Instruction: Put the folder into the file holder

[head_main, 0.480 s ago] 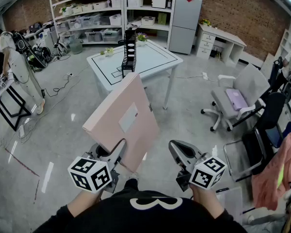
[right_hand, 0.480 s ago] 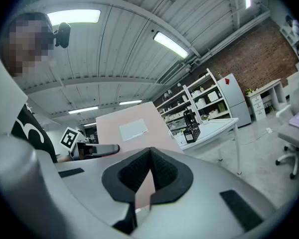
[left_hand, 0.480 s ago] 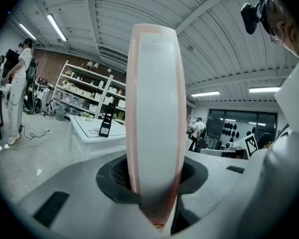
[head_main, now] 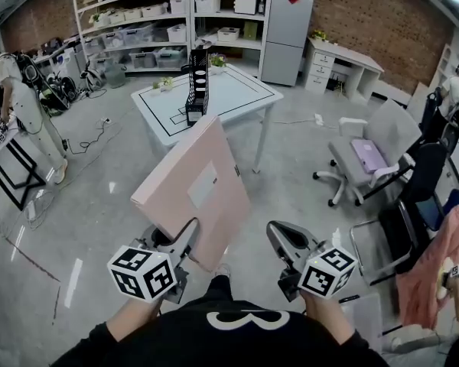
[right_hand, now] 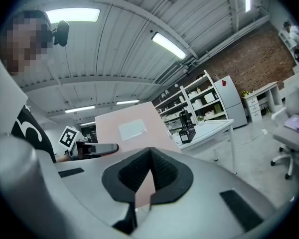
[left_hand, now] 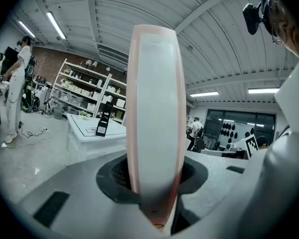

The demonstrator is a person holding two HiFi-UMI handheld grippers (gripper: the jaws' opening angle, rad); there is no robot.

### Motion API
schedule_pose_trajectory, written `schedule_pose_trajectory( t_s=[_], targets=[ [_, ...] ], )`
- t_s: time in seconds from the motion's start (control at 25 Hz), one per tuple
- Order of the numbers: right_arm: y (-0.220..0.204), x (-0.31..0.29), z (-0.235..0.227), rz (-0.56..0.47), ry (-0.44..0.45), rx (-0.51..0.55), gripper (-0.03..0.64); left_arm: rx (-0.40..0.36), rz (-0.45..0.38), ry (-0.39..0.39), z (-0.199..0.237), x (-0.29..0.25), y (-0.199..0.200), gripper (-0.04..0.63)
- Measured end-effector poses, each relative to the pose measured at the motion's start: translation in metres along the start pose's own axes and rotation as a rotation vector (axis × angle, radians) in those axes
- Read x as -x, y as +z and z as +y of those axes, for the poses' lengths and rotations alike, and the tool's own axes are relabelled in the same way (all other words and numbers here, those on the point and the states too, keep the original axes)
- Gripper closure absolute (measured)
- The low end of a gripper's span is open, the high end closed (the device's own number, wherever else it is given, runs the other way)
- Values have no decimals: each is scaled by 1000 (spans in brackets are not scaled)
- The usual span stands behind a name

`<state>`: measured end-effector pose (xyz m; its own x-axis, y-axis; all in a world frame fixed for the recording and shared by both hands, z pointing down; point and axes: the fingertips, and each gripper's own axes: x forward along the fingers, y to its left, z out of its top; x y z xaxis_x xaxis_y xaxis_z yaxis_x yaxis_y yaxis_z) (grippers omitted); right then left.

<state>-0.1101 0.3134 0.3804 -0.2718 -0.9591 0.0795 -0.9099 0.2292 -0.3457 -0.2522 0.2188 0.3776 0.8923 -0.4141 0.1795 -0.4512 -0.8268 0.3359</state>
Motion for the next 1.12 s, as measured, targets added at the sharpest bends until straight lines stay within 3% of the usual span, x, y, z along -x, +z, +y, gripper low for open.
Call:
schedule_pose_trajectory(
  t_s=[0.32, 0.64, 1.12],
  targets=[
    [10, -19, -47, 4, -25, -35, 614, 5, 25, -28, 12, -55, 8, 453],
    [41, -74, -130, 24, -58, -59, 614, 9, 68, -52, 49, -155, 36, 453],
    [70, -194, -239, 105, -80, -100, 614, 52, 123, -2, 150, -283, 72, 453]
  ],
)
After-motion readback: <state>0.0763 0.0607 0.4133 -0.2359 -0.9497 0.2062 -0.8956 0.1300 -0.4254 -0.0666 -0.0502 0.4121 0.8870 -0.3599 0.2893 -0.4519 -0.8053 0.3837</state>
